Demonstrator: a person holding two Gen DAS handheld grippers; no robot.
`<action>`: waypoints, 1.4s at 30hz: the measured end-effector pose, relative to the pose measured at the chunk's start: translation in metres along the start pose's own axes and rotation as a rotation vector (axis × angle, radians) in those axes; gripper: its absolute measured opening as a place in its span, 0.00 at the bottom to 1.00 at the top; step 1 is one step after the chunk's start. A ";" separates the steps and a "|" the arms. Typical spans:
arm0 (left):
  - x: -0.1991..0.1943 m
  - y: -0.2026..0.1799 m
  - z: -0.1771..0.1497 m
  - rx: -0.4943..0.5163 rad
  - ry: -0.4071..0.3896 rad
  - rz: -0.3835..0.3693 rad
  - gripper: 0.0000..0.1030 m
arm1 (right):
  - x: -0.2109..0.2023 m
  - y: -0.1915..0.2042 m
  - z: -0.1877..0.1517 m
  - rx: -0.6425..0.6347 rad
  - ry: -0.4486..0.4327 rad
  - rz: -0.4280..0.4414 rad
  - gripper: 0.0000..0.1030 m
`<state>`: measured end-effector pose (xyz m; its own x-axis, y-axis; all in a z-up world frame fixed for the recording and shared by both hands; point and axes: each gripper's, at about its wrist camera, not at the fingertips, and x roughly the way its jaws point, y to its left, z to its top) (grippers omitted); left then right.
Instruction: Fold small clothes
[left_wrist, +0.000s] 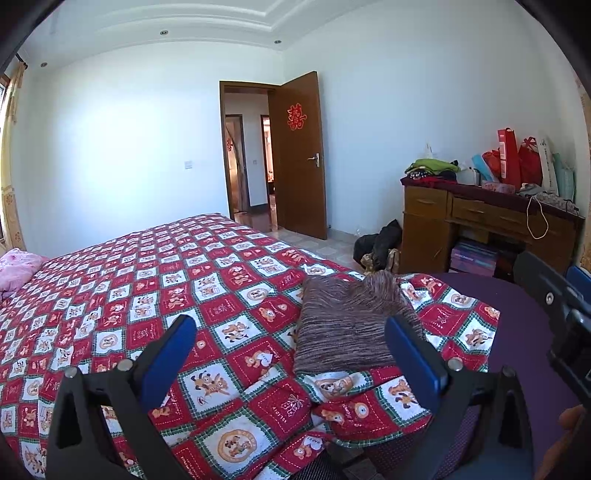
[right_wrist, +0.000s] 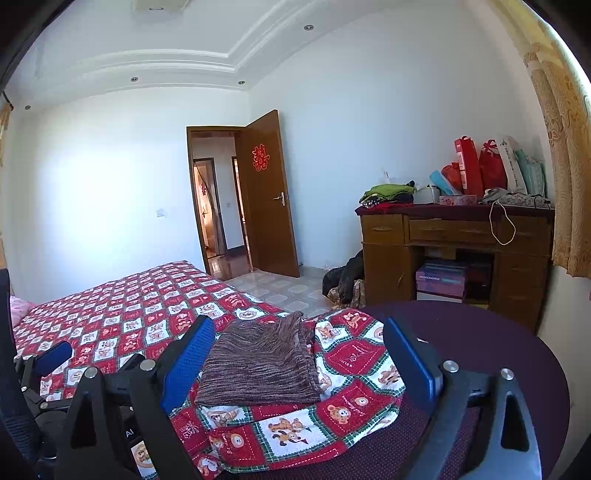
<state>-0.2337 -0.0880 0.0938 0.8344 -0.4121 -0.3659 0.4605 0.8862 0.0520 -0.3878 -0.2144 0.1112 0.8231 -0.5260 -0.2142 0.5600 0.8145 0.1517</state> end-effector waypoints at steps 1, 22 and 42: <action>0.000 0.000 0.000 0.001 0.001 0.001 1.00 | 0.000 0.000 0.000 0.000 0.000 0.000 0.90; -0.001 0.002 -0.003 -0.001 0.000 0.003 1.00 | 0.001 0.001 0.000 -0.008 -0.002 0.004 0.91; 0.000 0.001 -0.002 0.001 -0.002 0.010 1.00 | -0.004 0.001 0.002 -0.007 -0.007 0.007 0.91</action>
<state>-0.2336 -0.0866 0.0914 0.8398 -0.4034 -0.3634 0.4522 0.8901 0.0570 -0.3905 -0.2118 0.1142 0.8276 -0.5222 -0.2060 0.5537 0.8198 0.1465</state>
